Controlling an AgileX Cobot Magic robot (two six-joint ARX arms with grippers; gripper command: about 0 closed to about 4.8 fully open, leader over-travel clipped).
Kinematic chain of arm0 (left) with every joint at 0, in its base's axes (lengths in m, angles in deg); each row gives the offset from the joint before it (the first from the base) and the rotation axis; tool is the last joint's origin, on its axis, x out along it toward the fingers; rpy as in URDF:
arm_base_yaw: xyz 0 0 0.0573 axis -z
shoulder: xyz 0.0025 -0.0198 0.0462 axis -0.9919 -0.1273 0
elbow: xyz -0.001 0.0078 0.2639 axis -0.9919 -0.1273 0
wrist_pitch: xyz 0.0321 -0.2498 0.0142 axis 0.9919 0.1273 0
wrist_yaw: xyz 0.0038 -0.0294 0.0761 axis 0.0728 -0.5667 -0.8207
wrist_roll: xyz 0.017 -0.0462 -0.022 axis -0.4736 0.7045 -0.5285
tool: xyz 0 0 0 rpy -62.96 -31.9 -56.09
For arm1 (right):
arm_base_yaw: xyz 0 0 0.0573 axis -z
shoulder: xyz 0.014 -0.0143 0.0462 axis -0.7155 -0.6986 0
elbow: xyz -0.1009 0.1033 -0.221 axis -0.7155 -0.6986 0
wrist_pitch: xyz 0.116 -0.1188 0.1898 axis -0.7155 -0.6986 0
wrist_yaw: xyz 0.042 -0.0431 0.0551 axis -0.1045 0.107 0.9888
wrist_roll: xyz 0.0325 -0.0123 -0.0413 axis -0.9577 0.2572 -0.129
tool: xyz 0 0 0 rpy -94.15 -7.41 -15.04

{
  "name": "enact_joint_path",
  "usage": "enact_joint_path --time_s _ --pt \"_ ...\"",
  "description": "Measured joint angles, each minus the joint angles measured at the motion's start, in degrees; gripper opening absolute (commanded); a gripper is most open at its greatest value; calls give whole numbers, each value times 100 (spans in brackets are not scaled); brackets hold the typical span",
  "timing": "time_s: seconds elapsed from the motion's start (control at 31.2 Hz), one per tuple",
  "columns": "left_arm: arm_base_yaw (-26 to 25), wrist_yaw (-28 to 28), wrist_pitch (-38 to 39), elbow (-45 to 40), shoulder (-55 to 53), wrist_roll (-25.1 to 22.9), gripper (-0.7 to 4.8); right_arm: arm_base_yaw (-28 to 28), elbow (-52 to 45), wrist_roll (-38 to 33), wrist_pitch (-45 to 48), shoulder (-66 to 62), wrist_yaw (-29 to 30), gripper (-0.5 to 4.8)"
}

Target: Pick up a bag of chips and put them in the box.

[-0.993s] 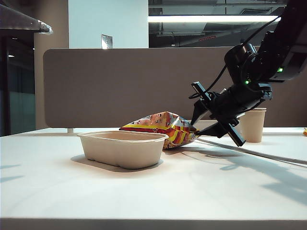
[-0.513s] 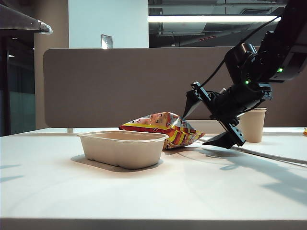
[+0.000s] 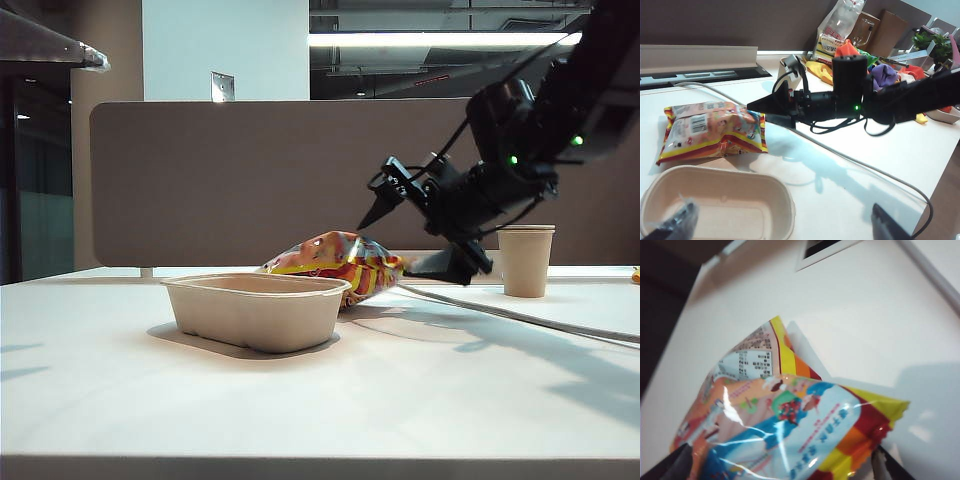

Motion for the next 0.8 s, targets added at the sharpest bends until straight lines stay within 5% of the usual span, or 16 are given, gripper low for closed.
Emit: enact_joint_path --time_s 0.19,0.54,0.8 --pt "0 0 2 0 0 -4 479 2 671 1585 -1628 2 2 479" --pt "-2 -2 20 0 0 -116 479 271 1766 2531 -2402 85 -105 479" --pt "-2 -7 50 0 0 -304 479 205 2667 5016 -4728 94 584 479"
